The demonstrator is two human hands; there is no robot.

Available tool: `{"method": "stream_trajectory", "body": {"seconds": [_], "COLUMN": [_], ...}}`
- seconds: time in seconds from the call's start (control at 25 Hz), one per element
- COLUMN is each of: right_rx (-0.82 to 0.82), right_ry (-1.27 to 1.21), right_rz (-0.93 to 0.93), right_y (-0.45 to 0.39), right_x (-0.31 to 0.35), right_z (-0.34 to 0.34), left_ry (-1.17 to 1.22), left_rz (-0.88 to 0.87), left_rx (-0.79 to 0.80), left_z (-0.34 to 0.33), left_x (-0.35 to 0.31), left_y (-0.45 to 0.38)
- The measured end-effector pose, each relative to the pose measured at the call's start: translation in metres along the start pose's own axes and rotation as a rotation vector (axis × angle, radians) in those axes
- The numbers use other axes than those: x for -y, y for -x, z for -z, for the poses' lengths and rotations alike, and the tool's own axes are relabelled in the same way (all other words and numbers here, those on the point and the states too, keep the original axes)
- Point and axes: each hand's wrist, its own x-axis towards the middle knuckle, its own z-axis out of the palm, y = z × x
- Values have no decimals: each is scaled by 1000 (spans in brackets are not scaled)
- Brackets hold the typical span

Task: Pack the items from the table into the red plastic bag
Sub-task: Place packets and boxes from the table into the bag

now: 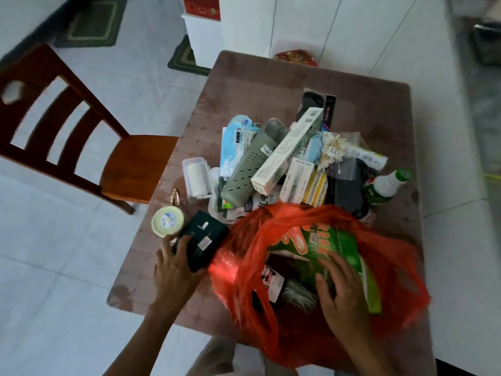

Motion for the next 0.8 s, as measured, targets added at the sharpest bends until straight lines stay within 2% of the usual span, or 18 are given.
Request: {"method": "stream_trajectory", "body": {"seconds": [0.12, 0.24, 0.32, 0.36, 0.44, 0.48, 0.52, 0.56, 0.68, 0.8], "right_rx": [-108, -107, 60, 229, 598, 727, 782, 762, 625, 798], "right_ry": [38, -6, 9, 56, 235, 329, 401, 465, 460, 349], "right_rz": [-30, -126, -118, -64, 63, 88, 63, 50, -32, 90], "right_y": [15, 35, 52, 61, 75, 77, 77, 75, 64, 45], "right_x": [-16, -44, -63, -76, -98, -107, -117, -125, -117, -106], "right_z": [16, 36, 48, 51, 57, 56, 53, 50, 61, 105], "left_ry": [65, 177, 309, 393, 580, 662, 750, 847, 905, 785], "left_rz": [73, 104, 208, 224, 142, 84, 28, -64, -333, -415], "left_rx": [-12, -60, -131, -135, -101, -84, -63, -33, 210, 616], "left_z": [-7, 4, 27, 43, 78, 95, 107, 113, 90, 16], "left_x": [-4, 4, 19, 26, 26, 12, -7, -34, -113, -162], "left_y": [-4, -1, 9, 18, 42, 55, 65, 74, 92, 101]}}
